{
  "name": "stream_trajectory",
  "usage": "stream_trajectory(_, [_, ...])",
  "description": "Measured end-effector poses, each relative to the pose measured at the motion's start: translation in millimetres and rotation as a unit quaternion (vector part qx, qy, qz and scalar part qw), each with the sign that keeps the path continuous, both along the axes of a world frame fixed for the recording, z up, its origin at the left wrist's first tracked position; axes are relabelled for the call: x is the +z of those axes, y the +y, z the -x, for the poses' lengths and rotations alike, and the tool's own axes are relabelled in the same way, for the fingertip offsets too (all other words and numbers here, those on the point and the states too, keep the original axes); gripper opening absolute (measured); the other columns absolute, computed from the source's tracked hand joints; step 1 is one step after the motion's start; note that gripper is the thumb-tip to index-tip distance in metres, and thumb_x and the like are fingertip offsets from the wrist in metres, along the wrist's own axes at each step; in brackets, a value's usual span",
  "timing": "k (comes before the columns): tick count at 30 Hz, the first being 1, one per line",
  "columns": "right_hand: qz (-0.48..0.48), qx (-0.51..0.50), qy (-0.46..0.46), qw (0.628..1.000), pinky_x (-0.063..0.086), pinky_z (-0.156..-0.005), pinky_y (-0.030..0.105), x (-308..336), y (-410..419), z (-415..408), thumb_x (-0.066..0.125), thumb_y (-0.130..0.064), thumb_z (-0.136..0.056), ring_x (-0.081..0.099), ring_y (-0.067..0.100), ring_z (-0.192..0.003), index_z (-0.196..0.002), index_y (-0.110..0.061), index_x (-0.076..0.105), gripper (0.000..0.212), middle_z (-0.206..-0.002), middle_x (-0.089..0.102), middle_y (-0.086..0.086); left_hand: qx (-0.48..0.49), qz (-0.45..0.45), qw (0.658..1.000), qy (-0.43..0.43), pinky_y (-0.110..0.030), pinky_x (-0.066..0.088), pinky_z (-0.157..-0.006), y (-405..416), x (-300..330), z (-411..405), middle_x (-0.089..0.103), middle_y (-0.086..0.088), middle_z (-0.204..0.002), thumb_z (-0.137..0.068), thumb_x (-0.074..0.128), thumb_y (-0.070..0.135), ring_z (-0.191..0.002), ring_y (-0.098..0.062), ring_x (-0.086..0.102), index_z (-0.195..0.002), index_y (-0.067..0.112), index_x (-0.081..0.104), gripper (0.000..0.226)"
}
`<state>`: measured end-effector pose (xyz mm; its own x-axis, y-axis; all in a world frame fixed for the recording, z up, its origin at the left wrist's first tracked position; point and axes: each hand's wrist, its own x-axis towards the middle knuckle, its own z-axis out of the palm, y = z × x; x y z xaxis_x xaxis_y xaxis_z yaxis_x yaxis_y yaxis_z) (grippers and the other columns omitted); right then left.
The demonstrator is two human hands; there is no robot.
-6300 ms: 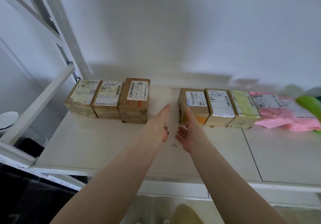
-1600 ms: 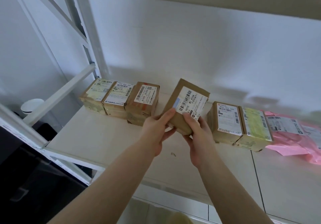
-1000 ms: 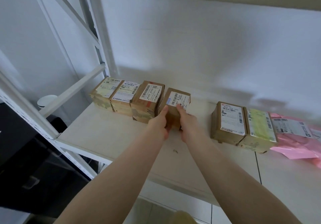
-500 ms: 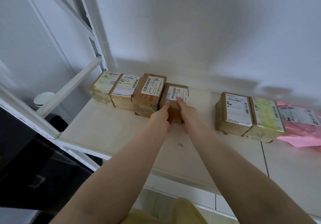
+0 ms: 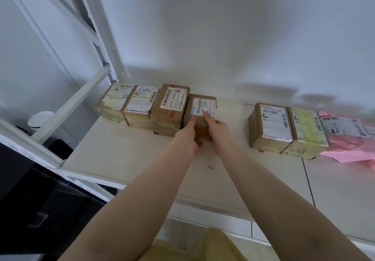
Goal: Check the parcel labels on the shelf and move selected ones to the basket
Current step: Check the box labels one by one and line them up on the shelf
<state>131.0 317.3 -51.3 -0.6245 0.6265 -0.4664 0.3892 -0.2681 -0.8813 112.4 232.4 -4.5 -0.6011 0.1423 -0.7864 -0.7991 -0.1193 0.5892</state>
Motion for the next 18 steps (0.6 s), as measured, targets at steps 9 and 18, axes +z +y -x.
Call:
stream_trajectory(9, [0.030, -0.014, 0.009, 0.999, 0.048, -0.060, 0.025, 12.7, -10.2, -22.8, 0.067, -0.052, -0.086, 0.063, 0.015, -0.079, -0.122, -0.004, 0.061, 0.060, -0.106, 0.069, 0.007, -0.049, -0.046, 0.997, -0.027, -0.035, 0.054, -0.084, 0.5, -3.2, -13.9, 0.061, -0.009, -0.102, -0.080, 0.075, 0.042, -0.108, -0.027, 0.061, -0.105, 0.012, 0.057, 0.043])
stream_trajectory(18, [0.126, -0.126, 0.023, 0.984, 0.043, -0.057, 0.025, 23.5, -8.1, -78.1, 0.066, -0.046, -0.090, 0.053, 0.014, -0.065, -0.112, -0.007, 0.058, 0.045, -0.080, 0.056, 0.004, -0.167, -0.068, 0.983, -0.019, -0.033, 0.054, -0.086, 23.9, -3.7, -48.7, 0.056, -0.007, -0.082, -0.083, 0.069, 0.049, -0.071, -0.018, 0.057, -0.082, 0.009, 0.054, 0.042])
